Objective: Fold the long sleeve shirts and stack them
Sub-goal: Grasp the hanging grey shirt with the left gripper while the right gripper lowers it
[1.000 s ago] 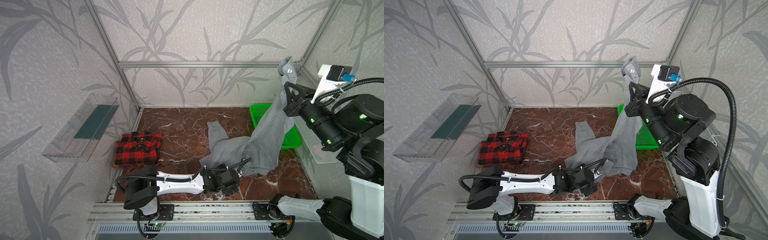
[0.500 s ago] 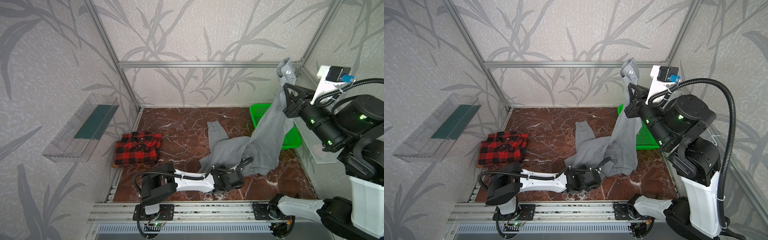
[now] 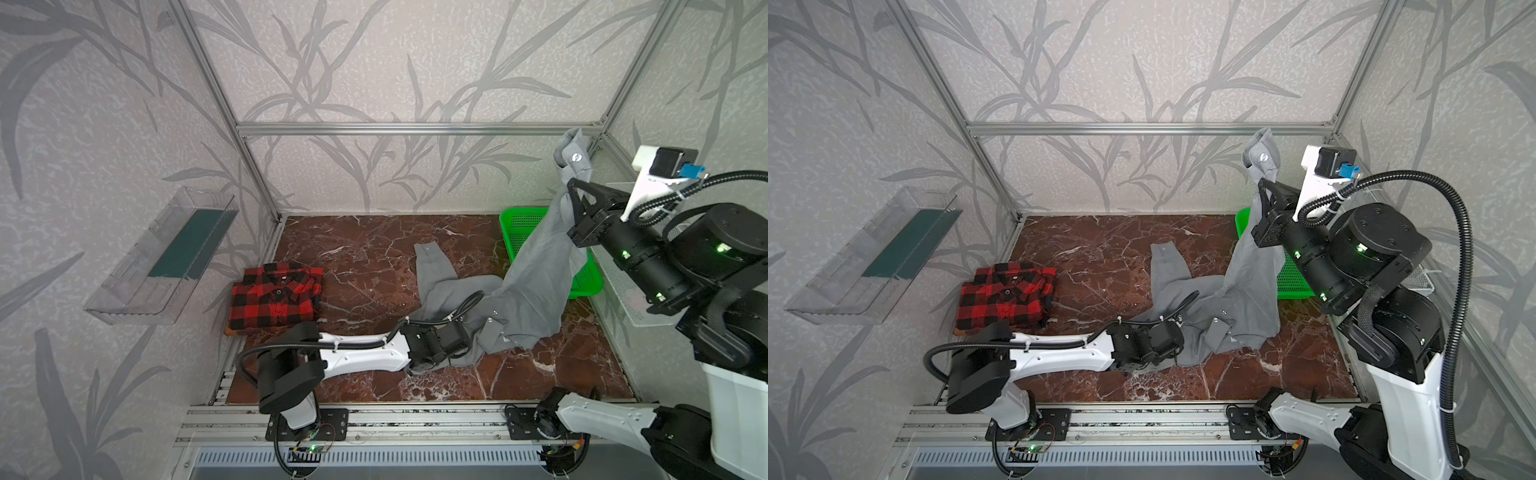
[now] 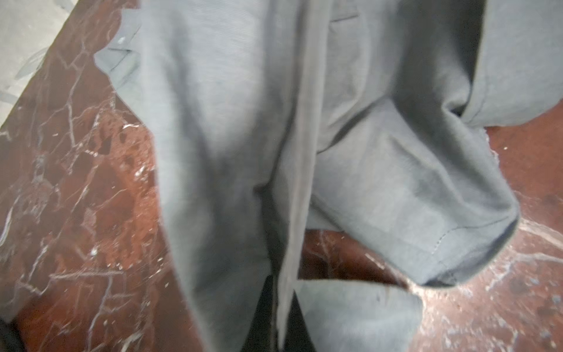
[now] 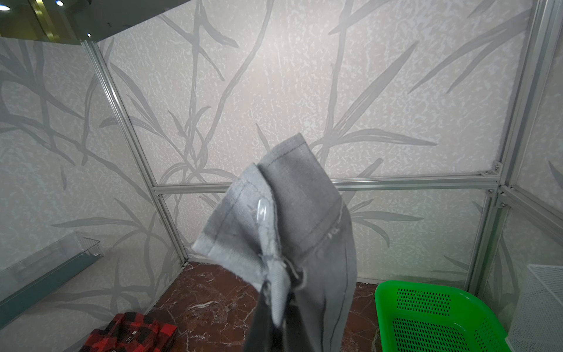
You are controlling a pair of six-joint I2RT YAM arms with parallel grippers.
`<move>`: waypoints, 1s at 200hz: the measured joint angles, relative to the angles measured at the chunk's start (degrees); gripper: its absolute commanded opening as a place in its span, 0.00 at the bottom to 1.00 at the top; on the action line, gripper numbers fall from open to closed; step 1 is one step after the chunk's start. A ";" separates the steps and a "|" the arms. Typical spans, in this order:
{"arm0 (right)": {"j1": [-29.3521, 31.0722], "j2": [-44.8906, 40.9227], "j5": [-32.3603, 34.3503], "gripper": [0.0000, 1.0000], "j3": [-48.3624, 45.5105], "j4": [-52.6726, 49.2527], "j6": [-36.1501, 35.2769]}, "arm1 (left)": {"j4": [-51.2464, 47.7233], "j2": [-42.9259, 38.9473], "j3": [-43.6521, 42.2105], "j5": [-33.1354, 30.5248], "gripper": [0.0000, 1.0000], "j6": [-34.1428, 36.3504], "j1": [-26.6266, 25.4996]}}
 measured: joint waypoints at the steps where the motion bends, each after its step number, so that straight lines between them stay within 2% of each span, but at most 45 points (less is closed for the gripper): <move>1: 0.00 -0.04 0.00 0.00 -0.20 0.07 0.00 | -0.26 -0.57 -0.02 0.09 0.00 0.04 0.28; 35: -0.22 -2.60 -2.08 0.00 -9.60 2.23 1.70 | -5.60 -15.21 -0.13 0.59 0.00 2.60 6.08; 61: -0.35 -3.41 -7.10 0.00 -17.55 4.66 5.11 | -10.58 -23.96 -0.09 0.85 0.00 4.96 13.03; 99: -0.04 -2.43 -17.42 0.00 -33.77 12.46 13.81 | -14.78 -28.83 -0.09 1.40 0.00 7.26 25.86; 115: 2.23 0.72 -19.12 0.00 -39.15 15.54 16.48 | -14.86 -29.18 -0.09 1.66 0.00 7.48 29.81; 135: 7.98 6.86 -20.35 0.15 -42.66 18.60 18.38 | -14.32 -28.65 -0.09 2.64 0.00 7.39 33.35; 154: 11.37 13.00 -22.53 0.47 -42.73 19.28 19.41 | -13.55 -27.56 -0.09 3.82 0.00 7.02 35.80; 164: 11.96 15.34 -23.17 0.59 -42.69 19.02 19.37 | -13.27 -26.84 -0.09 4.26 0.00 6.75 36.68; 179: 11.89 16.59 -23.12 0.66 -43.58 17.66 19.02 | -13.09 -26.01 -0.09 4.81 0.00 6.40 37.35; 200: 11.87 14.21 -21.62 0.67 -46.75 15.21 18.97 | -13.14 -25.81 -0.09 5.33 0.00 5.66 38.18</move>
